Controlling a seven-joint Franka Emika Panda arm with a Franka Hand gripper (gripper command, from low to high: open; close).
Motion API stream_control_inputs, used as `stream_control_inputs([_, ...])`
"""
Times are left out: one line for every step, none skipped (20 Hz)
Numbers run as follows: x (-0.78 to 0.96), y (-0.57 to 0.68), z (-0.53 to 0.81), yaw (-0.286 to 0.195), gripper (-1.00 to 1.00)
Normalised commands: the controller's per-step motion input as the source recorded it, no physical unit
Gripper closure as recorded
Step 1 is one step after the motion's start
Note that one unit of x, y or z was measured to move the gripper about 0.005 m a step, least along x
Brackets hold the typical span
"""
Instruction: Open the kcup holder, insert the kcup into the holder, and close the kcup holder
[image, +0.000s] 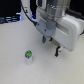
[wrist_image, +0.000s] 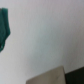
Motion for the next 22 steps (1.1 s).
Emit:
stream_control_inputs([0.04, -0.54, 0.17, -0.253, -1.0])
stream_control_inputs([0.03, -0.53, 0.16, -0.257, -1.0])
stream_control_inputs([0.01, -0.51, 0.11, -0.267, -1.0])
stream_control_inputs([-0.01, -0.46, 0.04, -0.289, -1.0])
stream_control_inputs([-0.02, -0.45, 0.02, -0.292, -1.0])
stream_control_inputs([-0.04, -0.43, 0.01, -0.299, -1.0])
stream_control_inputs([-0.06, -0.41, 0.01, -0.304, -1.0])
stream_control_inputs([-0.08, -0.39, 0.01, -0.31, -1.0])
stream_control_inputs([-0.1, -0.38, 0.01, -0.313, -1.0])
stream_control_inputs([-0.1, -0.39, 0.0, -0.309, -1.0])
stream_control_inputs([-0.09, -0.39, 0.01, -0.313, -1.0])
stream_control_inputs([-0.09, -0.39, 0.01, -0.314, -1.0])
stream_control_inputs([-0.08, -0.39, 0.01, -0.314, -1.0])
stream_control_inputs([-0.04, -0.4, 0.01, -0.313, -1.0])
stream_control_inputs([-0.04, -0.42, -0.01, -0.301, -1.0])
stream_control_inputs([-0.06, -0.41, -0.03, -0.307, -1.0])
stream_control_inputs([-0.09, -0.41, -0.08, -0.306, -1.0])
stream_control_inputs([-0.12, -0.42, -0.11, -0.305, -1.0])
stream_control_inputs([-0.15, -0.41, -0.15, -0.306, -1.0])
stream_control_inputs([-0.19, -0.41, -0.18, -0.307, -1.0])
stream_control_inputs([-0.21, -0.41, -0.21, -0.307, -1.0])
stream_control_inputs([-0.22, -0.41, -0.24, -0.307, -1.0])
